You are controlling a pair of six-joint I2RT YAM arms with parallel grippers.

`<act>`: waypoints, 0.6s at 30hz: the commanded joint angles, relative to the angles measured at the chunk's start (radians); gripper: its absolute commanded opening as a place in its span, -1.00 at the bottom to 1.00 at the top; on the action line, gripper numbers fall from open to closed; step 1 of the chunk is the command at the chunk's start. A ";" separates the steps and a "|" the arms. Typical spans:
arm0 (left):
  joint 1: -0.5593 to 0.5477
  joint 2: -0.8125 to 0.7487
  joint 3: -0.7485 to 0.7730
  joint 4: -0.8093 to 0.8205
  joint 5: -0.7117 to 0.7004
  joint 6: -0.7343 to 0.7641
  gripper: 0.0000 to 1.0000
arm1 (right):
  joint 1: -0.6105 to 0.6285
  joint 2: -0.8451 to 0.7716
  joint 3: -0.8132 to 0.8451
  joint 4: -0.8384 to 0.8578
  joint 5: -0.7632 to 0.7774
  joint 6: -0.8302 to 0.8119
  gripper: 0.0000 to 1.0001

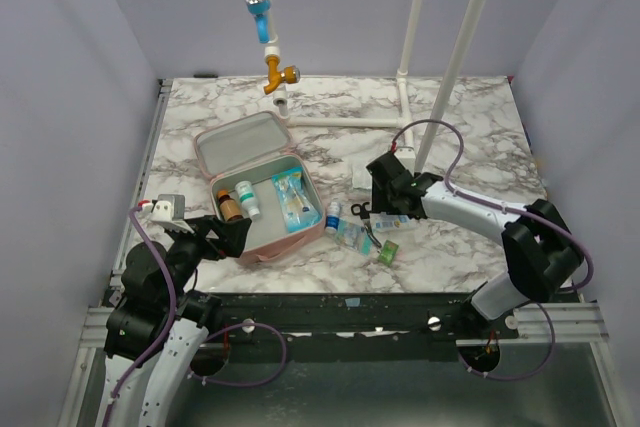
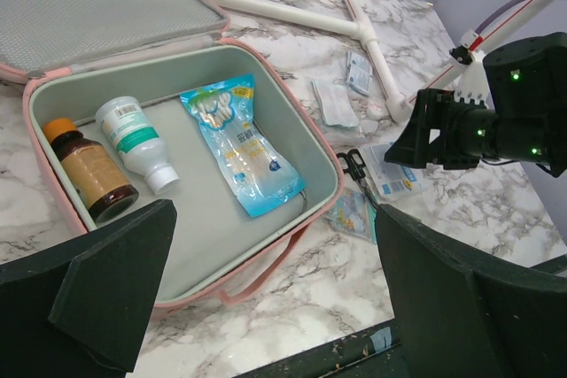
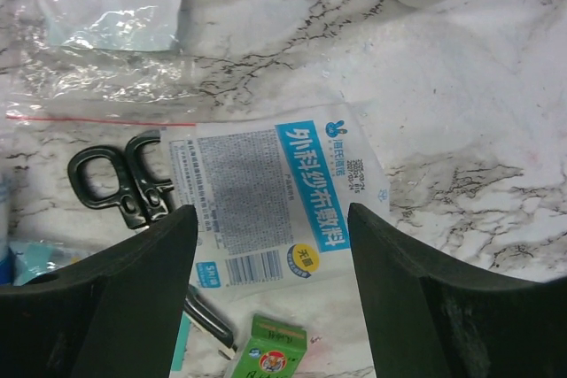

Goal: Organize the medicine kit

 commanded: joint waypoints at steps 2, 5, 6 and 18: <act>-0.004 0.004 -0.008 0.006 0.002 0.002 0.97 | -0.034 0.027 -0.050 0.090 -0.066 0.044 0.44; -0.003 0.002 -0.007 0.007 0.002 0.002 0.97 | -0.039 0.053 -0.070 0.110 -0.073 0.053 0.44; -0.003 0.002 -0.008 0.006 0.002 0.002 0.97 | -0.043 0.058 -0.075 0.118 -0.079 0.058 0.44; -0.003 -0.001 -0.008 0.006 0.004 0.002 0.97 | -0.061 0.110 -0.184 0.194 -0.102 0.104 0.02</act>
